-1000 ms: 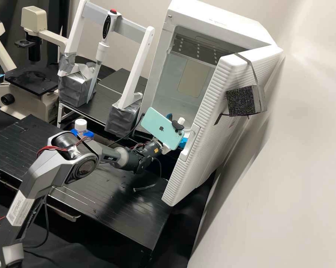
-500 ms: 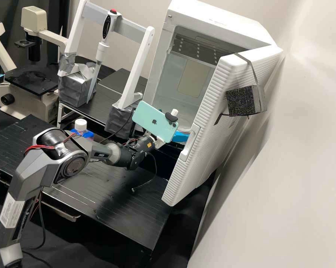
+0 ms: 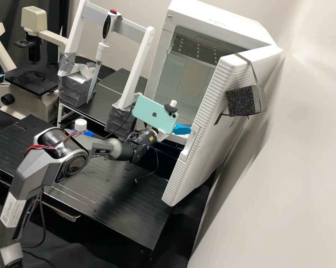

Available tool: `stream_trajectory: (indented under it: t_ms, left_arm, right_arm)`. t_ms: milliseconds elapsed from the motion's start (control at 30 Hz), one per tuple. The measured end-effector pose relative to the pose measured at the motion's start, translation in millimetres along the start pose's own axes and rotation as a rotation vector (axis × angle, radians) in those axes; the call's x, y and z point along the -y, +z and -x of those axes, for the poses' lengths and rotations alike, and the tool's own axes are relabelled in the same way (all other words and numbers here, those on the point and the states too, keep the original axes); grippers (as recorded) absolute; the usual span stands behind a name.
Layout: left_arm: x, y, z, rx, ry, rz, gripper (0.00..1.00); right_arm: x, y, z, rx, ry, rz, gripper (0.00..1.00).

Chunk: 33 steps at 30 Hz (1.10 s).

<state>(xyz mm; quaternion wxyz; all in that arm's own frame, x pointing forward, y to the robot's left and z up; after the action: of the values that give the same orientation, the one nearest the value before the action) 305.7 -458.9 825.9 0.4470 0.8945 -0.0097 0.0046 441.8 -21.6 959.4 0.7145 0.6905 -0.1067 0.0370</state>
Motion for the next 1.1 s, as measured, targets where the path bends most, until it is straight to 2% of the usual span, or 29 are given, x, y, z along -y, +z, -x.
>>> stream_trajectory:
  t_ms: [167,467,667,933,967,1100]
  left_arm:
    - [0.0,0.0,0.0,0.000,0.000,0.000,1.00]
    - [0.0,0.0,0.0,0.000,0.000,0.000,1.00]
    - [0.0,0.0,0.0,0.000,0.000,0.000,1.00]
    - [0.0,0.0,0.0,0.000,0.000,0.000,1.00]
    - [0.0,0.0,0.0,0.000,0.000,0.000,1.00]
    - [0.0,0.0,0.0,0.000,0.000,0.000,1.00]
  right_arm:
    - [9.7,10.4,-3.5,0.043,-0.039,-0.022,1.00]
    - [11.3,8.1,-10.3,0.032,-0.055,-0.058,1.00]
    - [8.7,5.8,-16.6,0.036,-0.070,-0.034,1.00]
    - [12.3,7.0,-28.1,0.047,-0.085,-0.022,1.00]
    - [13.1,7.7,-29.4,0.049,-0.089,-0.016,0.00]
    - [15.9,9.3,-31.6,0.046,-0.101,-0.024,0.00]
